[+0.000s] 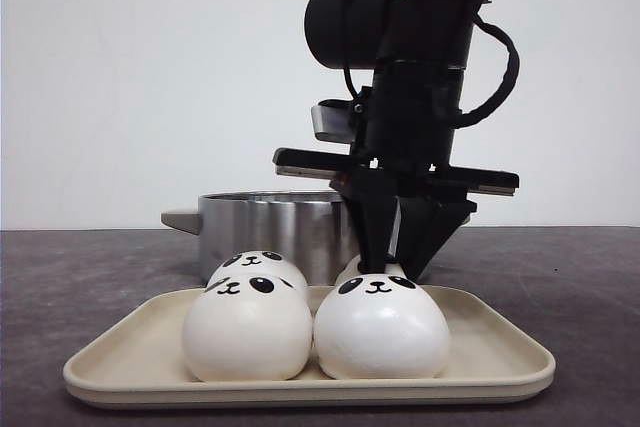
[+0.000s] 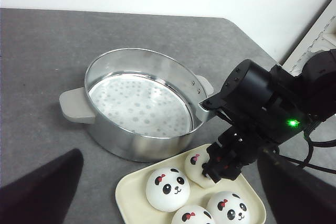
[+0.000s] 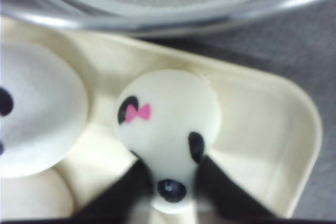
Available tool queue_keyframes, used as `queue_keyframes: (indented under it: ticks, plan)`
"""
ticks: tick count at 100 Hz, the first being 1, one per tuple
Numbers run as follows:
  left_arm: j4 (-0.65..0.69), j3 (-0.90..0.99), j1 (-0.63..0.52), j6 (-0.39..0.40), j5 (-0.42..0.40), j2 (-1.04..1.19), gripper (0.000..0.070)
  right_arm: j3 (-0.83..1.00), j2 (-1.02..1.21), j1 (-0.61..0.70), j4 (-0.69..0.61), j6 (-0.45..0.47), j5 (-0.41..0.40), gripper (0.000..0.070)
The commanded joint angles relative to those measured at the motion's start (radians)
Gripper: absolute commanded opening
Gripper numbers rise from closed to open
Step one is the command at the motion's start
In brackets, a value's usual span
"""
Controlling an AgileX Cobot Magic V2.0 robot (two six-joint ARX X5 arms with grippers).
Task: Steam buns
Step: 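Lower the right gripper onto the farther panda bun and close it, then lift the bun with the right gripper and carry it over the pot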
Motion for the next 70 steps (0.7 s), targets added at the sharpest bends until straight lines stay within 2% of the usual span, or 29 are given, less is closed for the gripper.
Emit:
queue_keyframes:
  ticks: [1,24,38,55,62,70]
  plan:
    - [0.013,0.012,-0.005,0.006,0.001,0.005,0.0660,0.014,0.022,0.008,0.003,-0.016,0.026,0.0006]
    - [0.012,0.012,-0.005,0.006,0.001,0.005,0.0660,0.014,-0.034,0.032,-0.010,-0.060,0.026,0.0006]
    - [0.012,0.012,-0.005,0.006,0.001,0.005,0.0660,0.014,-0.139,0.094,-0.045,-0.092,0.002,0.0006]
    - [0.021,0.012,-0.005,0.006,0.001,0.005,0.0660,0.030,-0.302,0.171,-0.057,-0.087,-0.014,0.0006]
    - [0.024,0.012,-0.005,0.006,0.001,0.005,0.0660,0.065,-0.354,0.181,-0.055,-0.089,0.000,0.0006]
    - [0.023,0.012,-0.005,0.006,0.001,0.005,0.0660,0.140,-0.375,0.174,-0.055,-0.116,0.057,0.0006]
